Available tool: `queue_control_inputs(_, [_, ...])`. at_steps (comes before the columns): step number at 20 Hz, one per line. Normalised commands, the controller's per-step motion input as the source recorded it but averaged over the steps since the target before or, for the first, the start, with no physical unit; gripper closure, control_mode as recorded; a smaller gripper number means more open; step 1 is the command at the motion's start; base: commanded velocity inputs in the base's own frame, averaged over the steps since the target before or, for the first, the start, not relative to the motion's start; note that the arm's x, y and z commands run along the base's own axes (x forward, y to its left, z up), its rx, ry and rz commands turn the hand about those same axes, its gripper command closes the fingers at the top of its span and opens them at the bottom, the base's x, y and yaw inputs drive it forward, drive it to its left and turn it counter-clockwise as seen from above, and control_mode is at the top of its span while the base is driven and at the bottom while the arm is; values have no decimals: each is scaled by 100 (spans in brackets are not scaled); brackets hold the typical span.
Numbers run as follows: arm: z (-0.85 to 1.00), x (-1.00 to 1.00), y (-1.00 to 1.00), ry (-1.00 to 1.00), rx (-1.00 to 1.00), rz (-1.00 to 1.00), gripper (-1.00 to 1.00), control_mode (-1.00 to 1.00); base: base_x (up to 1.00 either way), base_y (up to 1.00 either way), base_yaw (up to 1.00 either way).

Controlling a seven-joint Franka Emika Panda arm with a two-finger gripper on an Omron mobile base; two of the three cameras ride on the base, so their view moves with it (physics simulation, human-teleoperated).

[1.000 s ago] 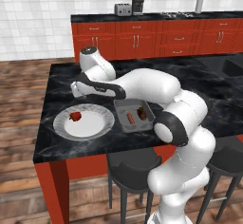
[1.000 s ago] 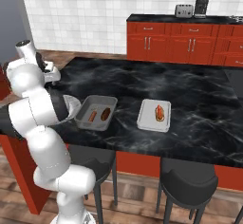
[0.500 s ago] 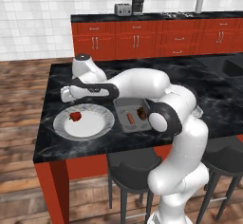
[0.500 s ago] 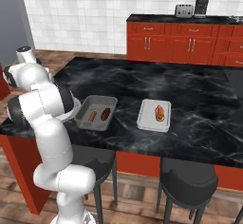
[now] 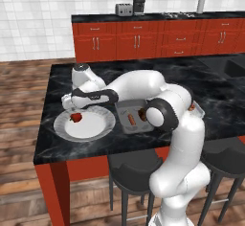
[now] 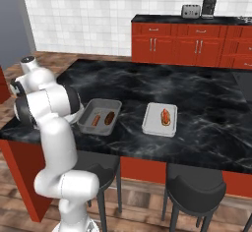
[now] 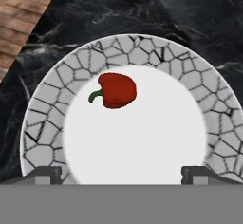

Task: Place one cooked food and one vegetable from the large plate to each tupperware container.

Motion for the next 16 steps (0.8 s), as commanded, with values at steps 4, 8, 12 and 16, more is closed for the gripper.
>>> queue_control_inputs(4, [-41,17,0,6,-3,0,-100,-100,0,0,0])
queue_control_inputs(8, [-35,19,0,7,-3,0,-100,-100,0,0,0])
queue_control_inputs(12, [-32,18,1,4,-2,0,-100,-100,0,0,0])
queue_control_inputs(16, [-27,17,8,1,-2,0,-100,-100,0,0,0])
